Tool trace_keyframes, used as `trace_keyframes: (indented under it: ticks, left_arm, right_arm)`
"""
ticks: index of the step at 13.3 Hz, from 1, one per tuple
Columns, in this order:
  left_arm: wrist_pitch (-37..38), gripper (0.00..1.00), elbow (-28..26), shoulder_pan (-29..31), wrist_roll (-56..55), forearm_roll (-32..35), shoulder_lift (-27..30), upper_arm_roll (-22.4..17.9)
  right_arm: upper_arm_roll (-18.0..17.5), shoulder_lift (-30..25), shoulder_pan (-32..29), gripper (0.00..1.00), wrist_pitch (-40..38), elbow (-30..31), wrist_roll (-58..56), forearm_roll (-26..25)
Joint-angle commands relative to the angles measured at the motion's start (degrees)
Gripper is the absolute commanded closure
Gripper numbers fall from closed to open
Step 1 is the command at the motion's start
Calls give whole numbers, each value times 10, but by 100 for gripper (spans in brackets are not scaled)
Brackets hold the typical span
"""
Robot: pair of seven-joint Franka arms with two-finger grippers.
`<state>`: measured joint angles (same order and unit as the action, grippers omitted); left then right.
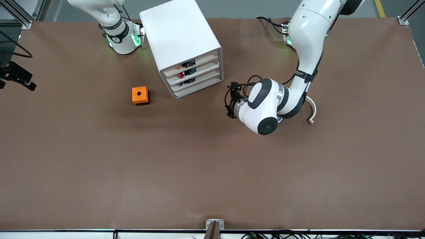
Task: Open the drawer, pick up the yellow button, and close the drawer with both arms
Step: 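Grasp the drawer handle with the left gripper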
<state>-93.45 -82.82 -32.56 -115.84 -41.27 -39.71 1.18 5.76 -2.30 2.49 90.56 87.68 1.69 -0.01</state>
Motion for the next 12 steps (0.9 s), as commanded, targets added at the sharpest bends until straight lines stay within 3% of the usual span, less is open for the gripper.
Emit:
trace_keyframes:
  ticks: [1, 6, 8, 12]
  left_arm:
    - [3, 7, 12, -18, -96, -50, -12, -5]
    - [63, 17, 12, -17, -166, -169, -28, 3]
    - [68, 21, 11, -19, -179, -194, -28, 7]
    - [75, 39, 11, -19, -218, -197, -34, 42]
  right_arm:
    - [-6, 4, -5, 0, -3, -2, 2, -3]
    - [-7, 13, -4, 0, -21, -2, 2, -3]
    - [-7, 16, -5, 0, -28, -2, -1, -3]
    - [-7, 26, -2, 0, -37, -3, -1, -3]
